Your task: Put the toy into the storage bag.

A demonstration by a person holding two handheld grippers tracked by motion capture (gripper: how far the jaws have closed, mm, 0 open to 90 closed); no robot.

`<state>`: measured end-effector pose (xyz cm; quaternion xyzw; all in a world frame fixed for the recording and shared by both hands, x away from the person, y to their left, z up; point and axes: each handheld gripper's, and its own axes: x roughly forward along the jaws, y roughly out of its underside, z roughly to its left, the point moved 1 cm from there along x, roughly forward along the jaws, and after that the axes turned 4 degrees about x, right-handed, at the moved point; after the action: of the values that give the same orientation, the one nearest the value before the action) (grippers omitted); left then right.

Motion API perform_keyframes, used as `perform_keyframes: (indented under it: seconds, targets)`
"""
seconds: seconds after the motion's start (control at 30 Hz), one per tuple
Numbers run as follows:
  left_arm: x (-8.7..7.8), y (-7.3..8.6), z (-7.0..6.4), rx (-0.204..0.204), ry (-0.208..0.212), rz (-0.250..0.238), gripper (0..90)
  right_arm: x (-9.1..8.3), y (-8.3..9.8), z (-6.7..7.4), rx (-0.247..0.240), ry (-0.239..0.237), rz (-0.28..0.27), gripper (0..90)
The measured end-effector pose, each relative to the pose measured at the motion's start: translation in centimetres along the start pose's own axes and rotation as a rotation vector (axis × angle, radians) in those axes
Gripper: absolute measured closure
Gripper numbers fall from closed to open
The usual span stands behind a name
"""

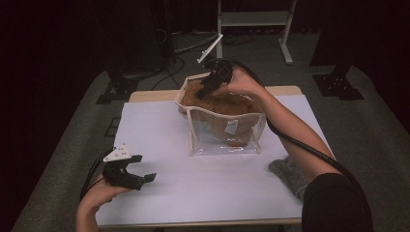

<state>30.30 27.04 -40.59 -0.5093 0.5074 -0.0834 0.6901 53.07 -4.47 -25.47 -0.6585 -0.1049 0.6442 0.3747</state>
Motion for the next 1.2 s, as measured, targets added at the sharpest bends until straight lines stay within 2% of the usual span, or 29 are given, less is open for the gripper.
perform_keyframes:
  seconds: [0.1, 0.17, 0.23, 0.33, 0.37, 0.63, 0.73, 0.83, 0.9, 1.07, 1.1, 1.13, 1.17, 1.2]
  targets:
    - [0.0, 0.0, 0.0, 0.0, -0.001, 0.001, 7.0, 0.4, 0.0, -0.3, 0.003, -0.003, 0.004, 38.1]
    - [-0.1, 0.0, 0.1, 0.001, -0.001, -0.004, 7.0, 0.5, 0.2, -0.4, 0.001, 0.011, 0.021, 46.8]
    - [0.0, 0.0, 0.1, -0.001, -0.001, -0.001, 7.0, 0.7, 0.5, -0.4, -0.001, 0.008, 0.044, 59.6]
    - [0.1, 0.1, 0.1, 0.0, 0.004, 0.008, 7.0, 1.3, 0.9, -0.5, 0.0, -0.003, 0.081, 68.7]
    - [0.1, 0.1, 0.1, 0.002, 0.005, 0.007, 7.0, 1.9, 1.1, -0.4, -0.002, -0.006, 0.108, 70.3]
    - [-0.2, 0.2, 0.0, -0.005, -0.003, 0.001, 7.0, 3.0, 1.8, -0.5, -0.007, -0.005, 0.183, 76.8]
    - [-0.2, 0.2, -0.1, -0.004, -0.002, 0.003, 7.0, 3.3, 2.2, -0.7, 0.001, -0.009, 0.195, 77.1]
    - [-0.2, 0.2, -0.1, 0.0, -0.004, 0.002, 7.0, 3.1, 2.2, -0.7, 0.014, -0.013, 0.174, 73.8]
    - [-0.3, 0.1, -0.2, 0.001, -0.003, 0.0, 7.0, 2.6, 2.1, -0.7, 0.029, -0.029, 0.141, 70.2]
    - [-0.2, 0.0, -0.2, 0.008, -0.002, 0.003, 7.0, -0.1, 2.5, -0.9, 0.069, -0.031, 0.054, 59.2]
    - [-0.1, 0.0, -0.2, 0.009, -0.001, 0.004, 7.0, -1.1, 2.8, -0.8, 0.078, -0.035, 0.028, 57.3]
    - [-0.1, 0.0, -0.2, 0.008, -0.001, 0.003, 7.0, -1.1, 2.8, -0.8, 0.078, -0.035, 0.028, 57.3]
    - [-0.1, 0.0, -0.2, 0.006, -0.002, 0.001, 7.0, -2.1, 3.2, -0.8, 0.088, -0.037, -0.004, 53.2]
    - [-0.1, 0.0, -0.2, 0.006, -0.003, 0.0, 7.0, -2.1, 3.2, -0.8, 0.088, -0.037, -0.004, 53.2]
